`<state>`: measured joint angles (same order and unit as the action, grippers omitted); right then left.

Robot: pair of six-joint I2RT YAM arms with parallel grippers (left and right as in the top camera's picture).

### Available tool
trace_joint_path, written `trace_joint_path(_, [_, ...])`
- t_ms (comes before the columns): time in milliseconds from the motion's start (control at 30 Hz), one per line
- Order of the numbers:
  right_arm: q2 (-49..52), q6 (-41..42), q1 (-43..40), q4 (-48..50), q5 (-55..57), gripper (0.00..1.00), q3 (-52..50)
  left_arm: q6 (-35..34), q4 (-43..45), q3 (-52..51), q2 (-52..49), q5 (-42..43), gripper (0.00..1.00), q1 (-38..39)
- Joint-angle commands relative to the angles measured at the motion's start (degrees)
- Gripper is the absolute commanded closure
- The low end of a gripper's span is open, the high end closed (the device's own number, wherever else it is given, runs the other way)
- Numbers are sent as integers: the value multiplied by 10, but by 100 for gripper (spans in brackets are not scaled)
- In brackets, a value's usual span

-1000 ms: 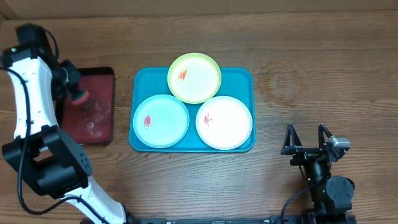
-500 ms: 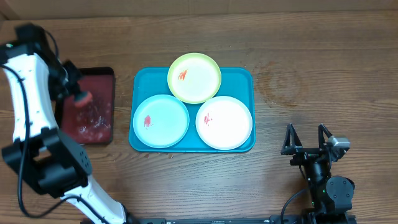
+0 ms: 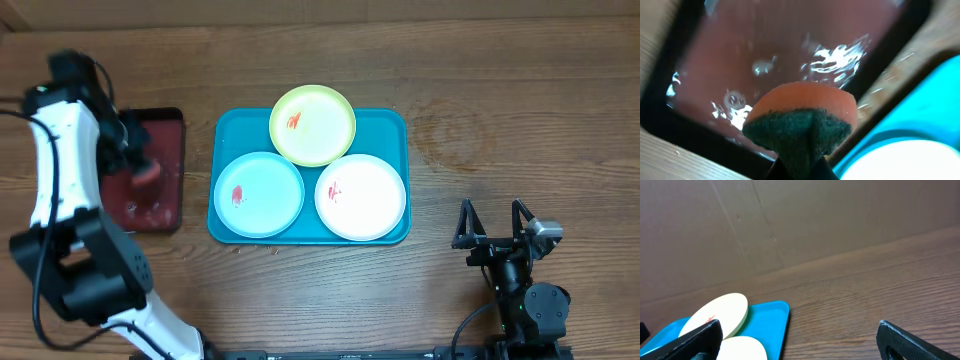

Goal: Clean dirty plates on tray and stack at the side
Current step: 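Lift the sponge with the left gripper off the red tray, then carry the sponge with the left gripper onto the light blue plate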

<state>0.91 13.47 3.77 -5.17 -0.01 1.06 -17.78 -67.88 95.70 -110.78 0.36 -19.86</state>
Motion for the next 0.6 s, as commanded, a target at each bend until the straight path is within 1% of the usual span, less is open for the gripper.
trace_joint_path(0, [-2, 1, -3, 3, -1, 0, -6, 35, -11, 10, 6, 13, 96, 0])
trace_joint_path(67, [-2, 1, -3, 3, -1, 0, -6, 35, -36, 45, 12, 37, 96, 0])
trace_joint_path(100, [-2, 1, -3, 3, -1, 0, -6, 37, -59, 84, 19, 73, 96, 0])
trace_joint_path(167, [-2, 1, -3, 3, -1, 0, -6, 47, -83, 130, 30, 122, 96, 0])
trace_joint_path(267, [-2, 1, -3, 3, -1, 0, -6, 62, -99, 165, 54, 176, 96, 7])
trace_joint_path(367, [-2, 1, -3, 3, -1, 0, -6, 62, -111, 165, 78, 173, 96, 26])
trace_joint_path(433, [-2, 1, -3, 3, -1, 0, -6, 62, -136, 165, 81, 172, 96, 52])
trace_joint_path(500, [-2, 1, -3, 3, -1, 0, -6, 74, -158, 149, 77, 171, 96, 95])
trace_joint_path(567, [-2, 1, -3, 3, -1, 0, -6, 90, -156, 105, 77, 170, 96, 142])
